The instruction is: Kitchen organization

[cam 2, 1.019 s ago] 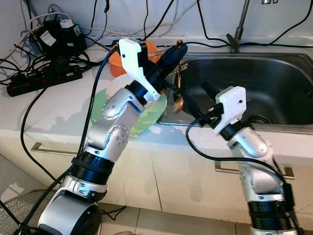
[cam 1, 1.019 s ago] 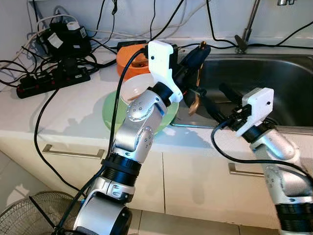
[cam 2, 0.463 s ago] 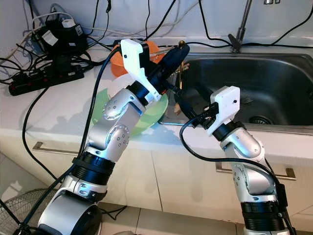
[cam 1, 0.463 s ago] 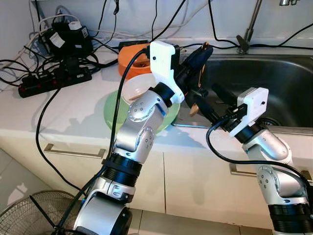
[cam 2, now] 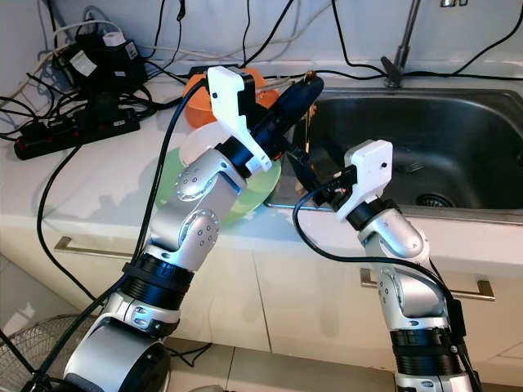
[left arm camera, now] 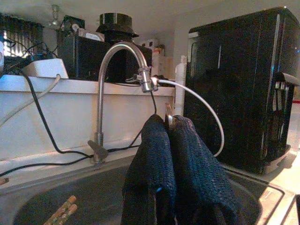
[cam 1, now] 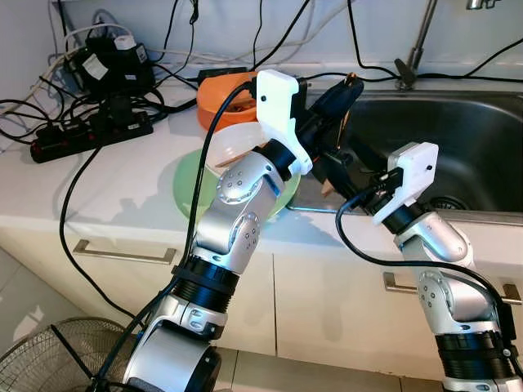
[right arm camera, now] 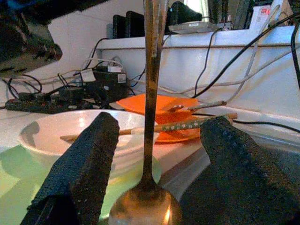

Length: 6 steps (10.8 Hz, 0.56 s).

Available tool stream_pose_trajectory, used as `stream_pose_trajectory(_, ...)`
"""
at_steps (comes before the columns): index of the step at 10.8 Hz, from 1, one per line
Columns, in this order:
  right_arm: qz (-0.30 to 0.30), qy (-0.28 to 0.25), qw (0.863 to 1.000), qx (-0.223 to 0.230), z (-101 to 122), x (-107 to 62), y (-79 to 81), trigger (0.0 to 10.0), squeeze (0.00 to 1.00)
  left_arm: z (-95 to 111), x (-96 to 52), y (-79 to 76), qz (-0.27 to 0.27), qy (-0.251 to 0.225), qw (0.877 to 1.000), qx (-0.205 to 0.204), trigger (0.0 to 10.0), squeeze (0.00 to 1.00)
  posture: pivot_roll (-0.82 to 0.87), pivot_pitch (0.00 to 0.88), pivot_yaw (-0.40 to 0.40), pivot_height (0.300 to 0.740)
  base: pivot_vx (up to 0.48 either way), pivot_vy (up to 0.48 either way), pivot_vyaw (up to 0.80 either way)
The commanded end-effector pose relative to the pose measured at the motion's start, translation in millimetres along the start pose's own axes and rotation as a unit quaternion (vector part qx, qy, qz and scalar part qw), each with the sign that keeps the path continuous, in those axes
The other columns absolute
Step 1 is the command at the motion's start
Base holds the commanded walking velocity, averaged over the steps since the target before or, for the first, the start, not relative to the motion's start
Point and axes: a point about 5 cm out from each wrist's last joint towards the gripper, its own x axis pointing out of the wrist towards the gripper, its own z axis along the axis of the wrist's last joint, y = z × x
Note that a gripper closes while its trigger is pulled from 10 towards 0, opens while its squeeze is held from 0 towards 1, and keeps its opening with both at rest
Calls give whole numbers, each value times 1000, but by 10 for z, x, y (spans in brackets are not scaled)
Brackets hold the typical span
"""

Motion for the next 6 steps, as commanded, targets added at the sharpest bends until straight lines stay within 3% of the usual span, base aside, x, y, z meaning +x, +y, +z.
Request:
stream_pose_trajectory(1,-1,-9,1000,-8,39,59,10,10000,0,-39,80,-180,-14,-16,999,-38,10000,0,-9,0,103,740,0,0,0)
stream_pose_trajectory(3,-17,2,1000,-12,-20,76,-10,10000,0,-45,84,-191,-17,-15,999,-40,10000,0,-5,0,101,740,0,0,0)
stream_pose_trajectory(4,-24,5,1000,-14,-46,74,-21,9216,0,-51,79,-190,-17,-13,999,-39,10000,0,-1,0,100,740,0,0,0)
stream_pose_trajectory(5,-26,4,1000,-12,-52,79,-19,3412,0,-46,75,-183,-17,-13,999,-39,10000,0,2,0,100,740,0,0,0)
stream_pose_trajectory(6,-27,3,1000,-14,-54,87,-17,0,0,-43,72,-179,-16,-13,999,-38,10000,0,2,0,100,740,0,0,0)
